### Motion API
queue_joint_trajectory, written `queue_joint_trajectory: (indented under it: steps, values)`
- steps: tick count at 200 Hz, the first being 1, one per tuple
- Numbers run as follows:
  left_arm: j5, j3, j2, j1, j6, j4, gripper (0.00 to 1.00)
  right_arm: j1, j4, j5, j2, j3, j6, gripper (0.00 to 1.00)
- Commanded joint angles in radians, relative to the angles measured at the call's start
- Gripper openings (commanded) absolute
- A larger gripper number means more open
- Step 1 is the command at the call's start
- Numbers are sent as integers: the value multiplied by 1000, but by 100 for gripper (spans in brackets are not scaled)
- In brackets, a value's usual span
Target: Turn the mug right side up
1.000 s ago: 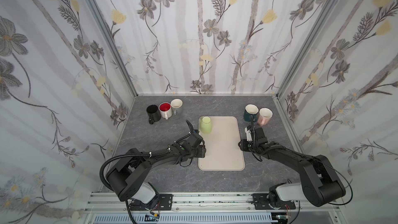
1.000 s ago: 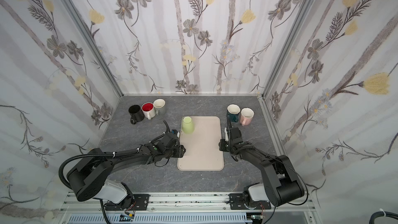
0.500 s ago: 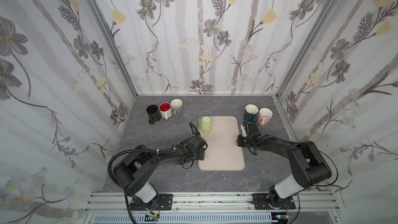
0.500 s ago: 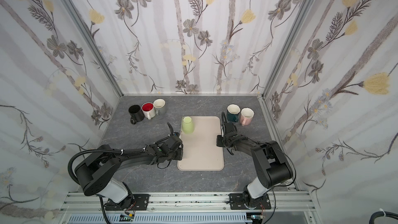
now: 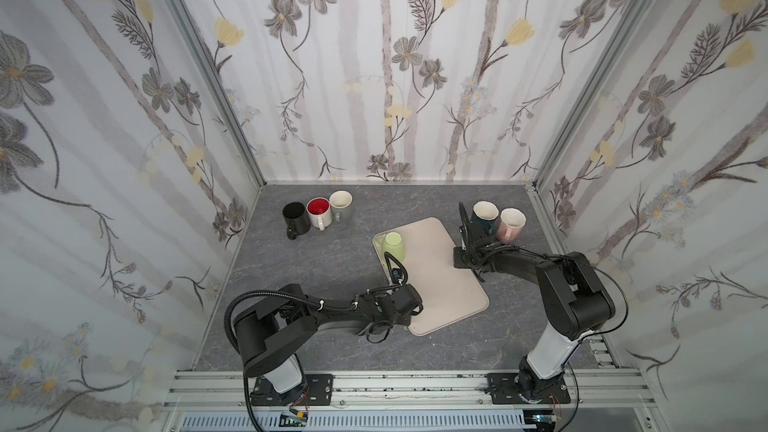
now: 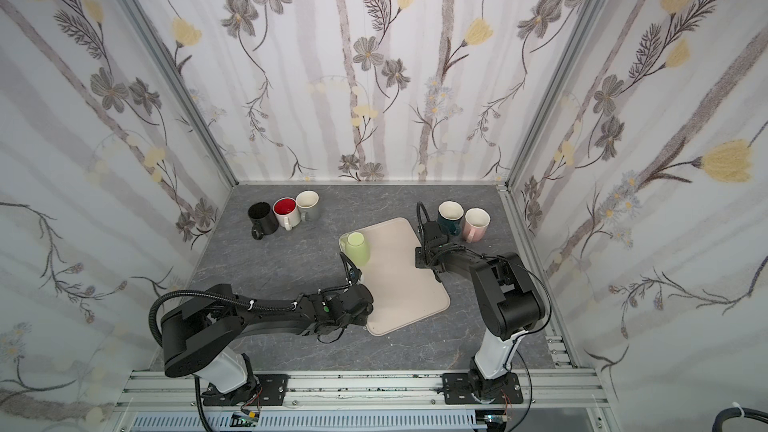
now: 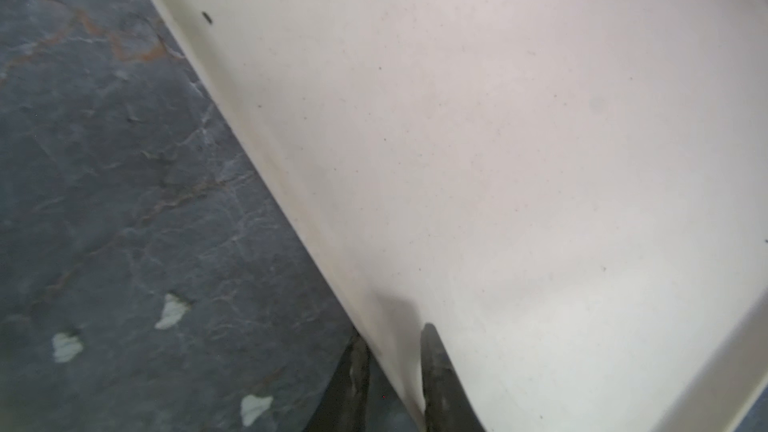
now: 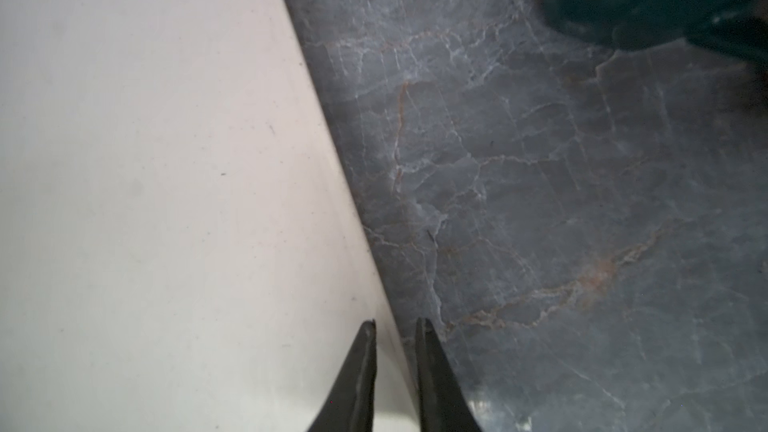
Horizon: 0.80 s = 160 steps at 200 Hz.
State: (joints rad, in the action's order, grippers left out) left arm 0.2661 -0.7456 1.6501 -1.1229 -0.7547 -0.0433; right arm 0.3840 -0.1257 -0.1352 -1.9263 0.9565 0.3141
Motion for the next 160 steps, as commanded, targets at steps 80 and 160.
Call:
queue_joint_trajectory:
  steps: [80, 160]
  values:
    - [-174, -193, 175, -130, -64, 34, 26, 53, 36, 366, -81, 132, -29, 25]
    - [-136, -194, 167, -123, -83, 40, 37, 44, 28, 374, -75, 180, -1, 20]
